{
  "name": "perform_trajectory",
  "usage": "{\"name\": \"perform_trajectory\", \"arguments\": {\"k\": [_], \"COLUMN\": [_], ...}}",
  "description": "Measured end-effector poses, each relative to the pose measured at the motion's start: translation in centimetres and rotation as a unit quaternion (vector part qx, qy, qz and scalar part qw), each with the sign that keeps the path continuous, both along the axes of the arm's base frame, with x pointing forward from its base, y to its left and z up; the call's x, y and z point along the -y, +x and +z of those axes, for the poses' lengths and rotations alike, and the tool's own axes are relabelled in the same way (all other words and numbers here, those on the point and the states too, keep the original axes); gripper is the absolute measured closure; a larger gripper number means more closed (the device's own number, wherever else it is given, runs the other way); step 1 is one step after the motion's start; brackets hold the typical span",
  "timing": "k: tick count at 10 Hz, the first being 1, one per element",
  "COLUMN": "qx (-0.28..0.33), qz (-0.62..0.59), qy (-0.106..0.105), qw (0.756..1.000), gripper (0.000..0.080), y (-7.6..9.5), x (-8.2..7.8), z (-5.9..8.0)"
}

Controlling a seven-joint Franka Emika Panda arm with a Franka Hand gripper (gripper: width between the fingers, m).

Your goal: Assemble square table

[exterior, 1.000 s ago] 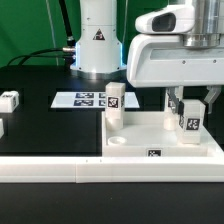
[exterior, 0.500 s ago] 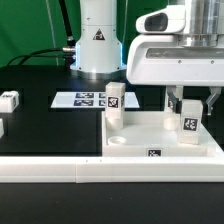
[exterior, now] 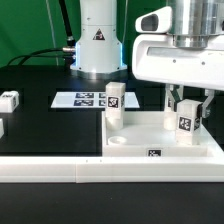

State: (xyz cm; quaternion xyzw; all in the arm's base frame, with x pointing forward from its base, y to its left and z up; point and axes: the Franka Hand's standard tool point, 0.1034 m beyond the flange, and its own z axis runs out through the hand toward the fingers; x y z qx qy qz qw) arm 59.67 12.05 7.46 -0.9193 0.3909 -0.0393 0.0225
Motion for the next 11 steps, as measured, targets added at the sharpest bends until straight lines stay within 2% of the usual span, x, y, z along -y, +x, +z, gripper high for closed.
{"name": "perform_trajectory", "arguments": {"k": [4, 7, 10, 11], "qx": [-0.002, -0.005, -0.005, -0.005], "qz": [-0.174, -0.273, -0.266, -0.232], "qy": [0.016, 0.031, 0.03, 0.027], "qw": [0.985, 0.962, 0.964, 0.972], "gripper": [0.0508, 0.0508, 0.0503, 0.0299], "y": [-0.04, -0.03, -0.05, -0.04], "x": [0.02, 0.09, 0.1, 0.13], "z": [-0.03, -0.02, -0.04, -0.04]}}
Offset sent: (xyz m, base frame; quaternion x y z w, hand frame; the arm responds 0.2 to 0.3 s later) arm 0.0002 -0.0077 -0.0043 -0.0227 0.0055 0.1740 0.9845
